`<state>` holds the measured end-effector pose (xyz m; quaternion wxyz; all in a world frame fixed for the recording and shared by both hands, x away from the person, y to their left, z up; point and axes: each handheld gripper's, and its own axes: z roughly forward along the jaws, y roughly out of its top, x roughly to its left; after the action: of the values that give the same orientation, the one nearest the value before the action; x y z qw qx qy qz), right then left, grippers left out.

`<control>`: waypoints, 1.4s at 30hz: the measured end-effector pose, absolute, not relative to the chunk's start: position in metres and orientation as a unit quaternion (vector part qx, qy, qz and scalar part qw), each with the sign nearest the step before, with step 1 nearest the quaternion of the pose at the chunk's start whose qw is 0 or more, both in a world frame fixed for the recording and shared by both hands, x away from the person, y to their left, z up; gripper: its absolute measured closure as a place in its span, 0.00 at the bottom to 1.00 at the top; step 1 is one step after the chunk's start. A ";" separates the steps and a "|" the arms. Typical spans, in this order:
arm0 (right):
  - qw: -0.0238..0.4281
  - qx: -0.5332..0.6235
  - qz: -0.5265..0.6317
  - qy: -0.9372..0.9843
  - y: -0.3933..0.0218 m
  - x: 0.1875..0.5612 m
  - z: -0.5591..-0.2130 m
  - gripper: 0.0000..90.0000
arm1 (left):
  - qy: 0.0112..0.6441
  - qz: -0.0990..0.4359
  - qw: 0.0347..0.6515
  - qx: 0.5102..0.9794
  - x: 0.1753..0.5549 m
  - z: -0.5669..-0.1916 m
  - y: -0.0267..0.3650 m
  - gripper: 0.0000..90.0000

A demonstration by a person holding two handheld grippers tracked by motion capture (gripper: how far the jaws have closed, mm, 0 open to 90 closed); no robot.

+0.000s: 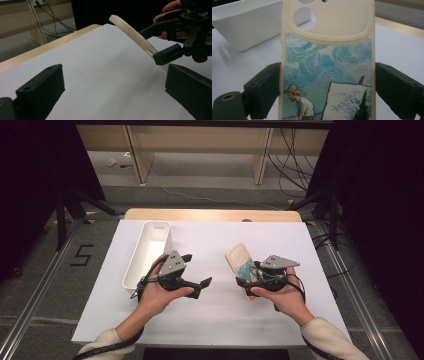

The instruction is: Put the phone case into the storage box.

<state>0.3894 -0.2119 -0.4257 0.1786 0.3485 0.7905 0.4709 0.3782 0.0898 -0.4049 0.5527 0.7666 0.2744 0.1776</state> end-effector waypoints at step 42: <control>0.184 0.329 0.481 0.792 -0.190 0.381 -0.430 0.13 | 0.289 0.125 0.564 0.763 0.402 -0.401 0.033 0.18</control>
<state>0.3810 -0.1897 -0.4299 0.1835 0.3293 0.7916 0.4809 0.4021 0.0327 -0.4012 0.5641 0.7634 0.2889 0.1248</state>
